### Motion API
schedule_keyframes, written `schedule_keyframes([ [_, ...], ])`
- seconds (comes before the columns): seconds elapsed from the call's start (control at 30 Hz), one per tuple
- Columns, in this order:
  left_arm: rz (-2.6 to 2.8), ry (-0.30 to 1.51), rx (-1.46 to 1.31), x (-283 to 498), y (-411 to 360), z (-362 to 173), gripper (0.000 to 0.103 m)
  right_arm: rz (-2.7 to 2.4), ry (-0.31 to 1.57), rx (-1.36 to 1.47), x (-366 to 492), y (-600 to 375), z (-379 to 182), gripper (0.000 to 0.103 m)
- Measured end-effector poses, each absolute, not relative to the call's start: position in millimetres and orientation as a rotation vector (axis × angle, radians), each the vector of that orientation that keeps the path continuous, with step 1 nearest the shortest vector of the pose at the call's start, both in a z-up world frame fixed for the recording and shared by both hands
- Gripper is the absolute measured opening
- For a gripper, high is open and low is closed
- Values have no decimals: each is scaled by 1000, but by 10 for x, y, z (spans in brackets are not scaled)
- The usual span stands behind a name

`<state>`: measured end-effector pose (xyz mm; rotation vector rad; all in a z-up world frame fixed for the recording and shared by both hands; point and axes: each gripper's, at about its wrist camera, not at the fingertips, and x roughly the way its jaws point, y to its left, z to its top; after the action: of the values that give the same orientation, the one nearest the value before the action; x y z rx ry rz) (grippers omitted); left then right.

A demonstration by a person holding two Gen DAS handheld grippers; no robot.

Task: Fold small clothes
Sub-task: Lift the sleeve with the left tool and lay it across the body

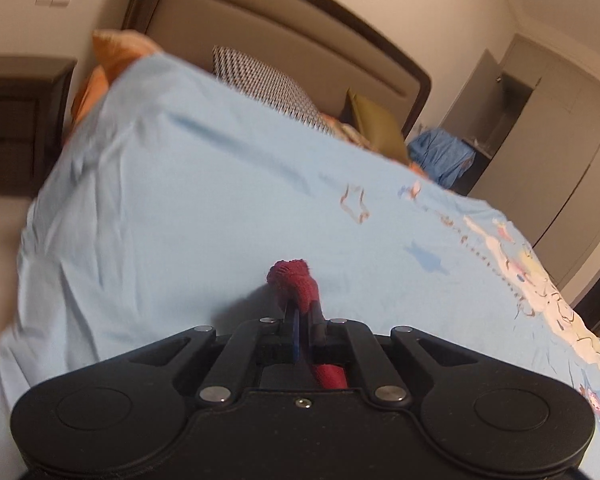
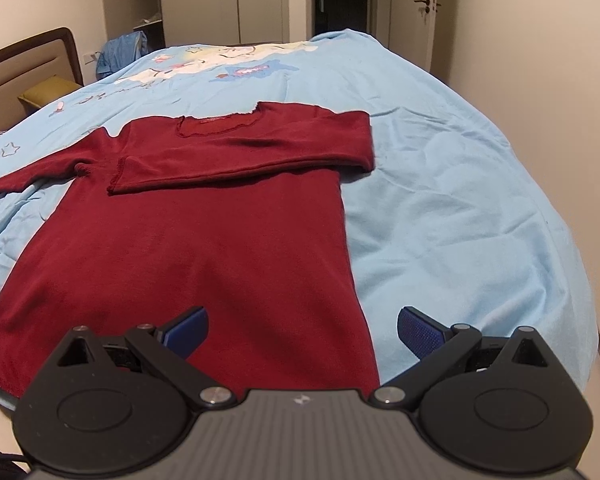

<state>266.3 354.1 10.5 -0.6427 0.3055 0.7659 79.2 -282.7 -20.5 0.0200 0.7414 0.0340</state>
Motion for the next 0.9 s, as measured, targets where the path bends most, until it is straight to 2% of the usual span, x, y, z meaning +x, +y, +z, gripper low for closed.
schedule_keyframes([
  [0.43, 655, 278, -427, 2662, 3171, 540, 2, 80, 714, 43, 757, -2788, -209, 103],
  [0.67, 428, 191, -197, 2797, 2228, 1095, 3, 79, 691, 84, 733, -2885, -230, 103],
  [0.9, 197, 196, -94, 2938, 1073, 1235, 3, 81, 653, 131, 741, -3007, -240, 103],
])
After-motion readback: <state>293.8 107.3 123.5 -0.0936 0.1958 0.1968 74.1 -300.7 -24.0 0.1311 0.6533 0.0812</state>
